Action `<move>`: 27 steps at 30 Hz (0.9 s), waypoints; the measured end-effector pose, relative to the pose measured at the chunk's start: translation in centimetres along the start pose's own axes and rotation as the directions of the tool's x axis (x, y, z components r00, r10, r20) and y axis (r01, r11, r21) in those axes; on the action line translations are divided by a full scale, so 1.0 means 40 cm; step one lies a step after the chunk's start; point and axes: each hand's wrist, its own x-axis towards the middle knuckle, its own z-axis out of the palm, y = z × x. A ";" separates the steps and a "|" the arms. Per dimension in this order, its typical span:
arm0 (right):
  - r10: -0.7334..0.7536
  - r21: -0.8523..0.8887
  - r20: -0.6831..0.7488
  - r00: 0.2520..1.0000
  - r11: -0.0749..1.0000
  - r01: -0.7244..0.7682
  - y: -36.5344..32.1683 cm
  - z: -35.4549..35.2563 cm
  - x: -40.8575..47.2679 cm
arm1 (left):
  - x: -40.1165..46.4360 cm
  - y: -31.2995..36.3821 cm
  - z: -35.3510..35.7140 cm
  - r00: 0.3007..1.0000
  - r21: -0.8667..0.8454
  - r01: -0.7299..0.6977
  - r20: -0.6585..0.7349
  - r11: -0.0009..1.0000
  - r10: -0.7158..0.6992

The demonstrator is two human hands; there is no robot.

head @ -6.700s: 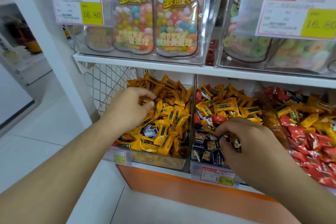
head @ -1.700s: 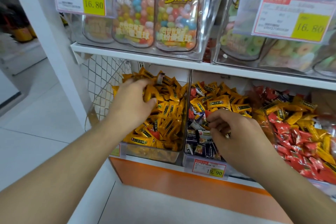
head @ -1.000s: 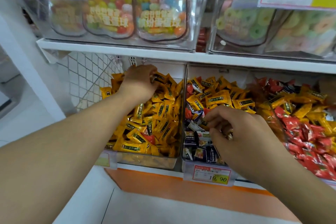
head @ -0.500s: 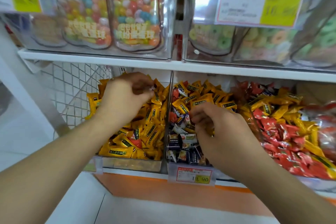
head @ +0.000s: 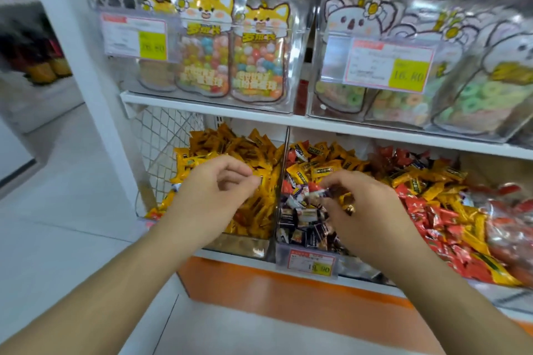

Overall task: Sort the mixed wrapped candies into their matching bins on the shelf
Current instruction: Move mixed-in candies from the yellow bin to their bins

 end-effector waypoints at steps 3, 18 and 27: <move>0.054 -0.075 -0.009 0.999 0.996 -0.054 0.023 0.013 -0.001 | 0.029 -0.066 -0.053 0.997 0.165 0.002 -0.076 0.986 0.011; 0.030 -0.024 0.079 0.996 0.999 -0.028 -0.007 0.065 0.042 | 0.112 -0.162 0.027 0.973 0.652 -0.172 0.231 0.738 0.023; 0.027 0.044 0.036 0.999 0.999 -0.028 -0.016 0.047 0.028 | 0.095 -0.104 0.007 0.994 0.428 -0.103 0.015 0.898 0.107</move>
